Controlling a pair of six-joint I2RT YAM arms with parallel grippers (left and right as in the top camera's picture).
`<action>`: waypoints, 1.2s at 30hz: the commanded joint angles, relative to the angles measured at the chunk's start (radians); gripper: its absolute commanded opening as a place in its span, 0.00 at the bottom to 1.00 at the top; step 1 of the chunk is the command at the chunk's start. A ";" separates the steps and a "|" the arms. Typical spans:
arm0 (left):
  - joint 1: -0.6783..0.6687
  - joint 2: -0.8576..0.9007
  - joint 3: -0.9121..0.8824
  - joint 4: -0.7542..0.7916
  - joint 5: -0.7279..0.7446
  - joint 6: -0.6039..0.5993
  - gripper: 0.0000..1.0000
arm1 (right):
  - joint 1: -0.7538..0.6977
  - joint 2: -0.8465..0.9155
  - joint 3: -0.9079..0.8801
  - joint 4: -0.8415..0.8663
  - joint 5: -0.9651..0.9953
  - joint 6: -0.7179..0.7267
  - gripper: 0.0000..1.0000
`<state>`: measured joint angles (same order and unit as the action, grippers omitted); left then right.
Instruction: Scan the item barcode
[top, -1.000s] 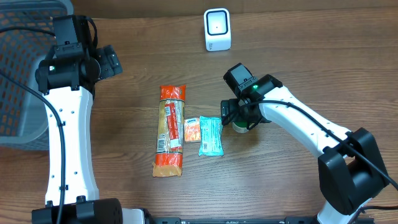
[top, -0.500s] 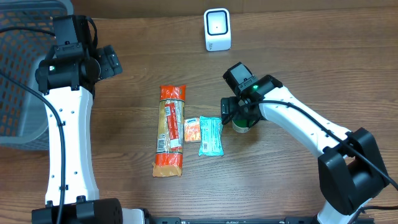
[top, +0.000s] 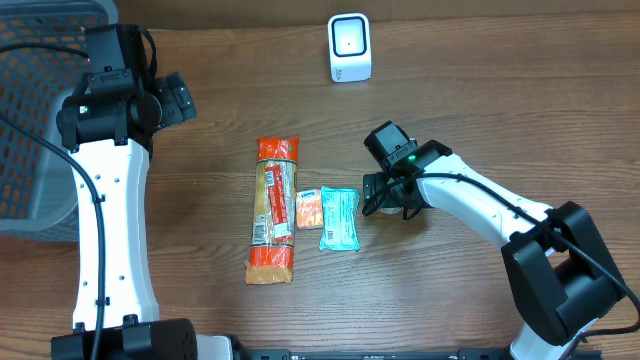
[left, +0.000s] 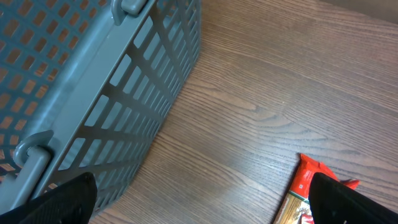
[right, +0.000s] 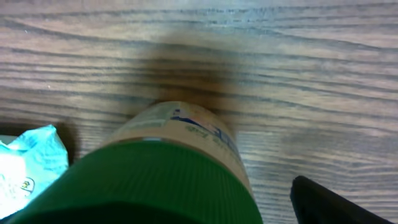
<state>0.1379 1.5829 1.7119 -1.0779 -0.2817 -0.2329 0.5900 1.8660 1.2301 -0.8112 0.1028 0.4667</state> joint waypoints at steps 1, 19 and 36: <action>-0.001 -0.014 0.019 0.001 -0.013 0.009 1.00 | 0.004 -0.003 -0.008 0.009 0.020 -0.005 0.95; -0.001 -0.014 0.019 0.001 -0.013 0.009 1.00 | 0.004 -0.003 -0.006 0.022 0.013 -0.004 0.76; -0.001 -0.014 0.019 0.001 -0.013 0.009 1.00 | 0.004 -0.003 0.024 -0.015 0.048 -0.005 0.40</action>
<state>0.1379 1.5829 1.7119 -1.0779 -0.2817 -0.2329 0.5900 1.8656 1.2304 -0.8013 0.1215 0.4637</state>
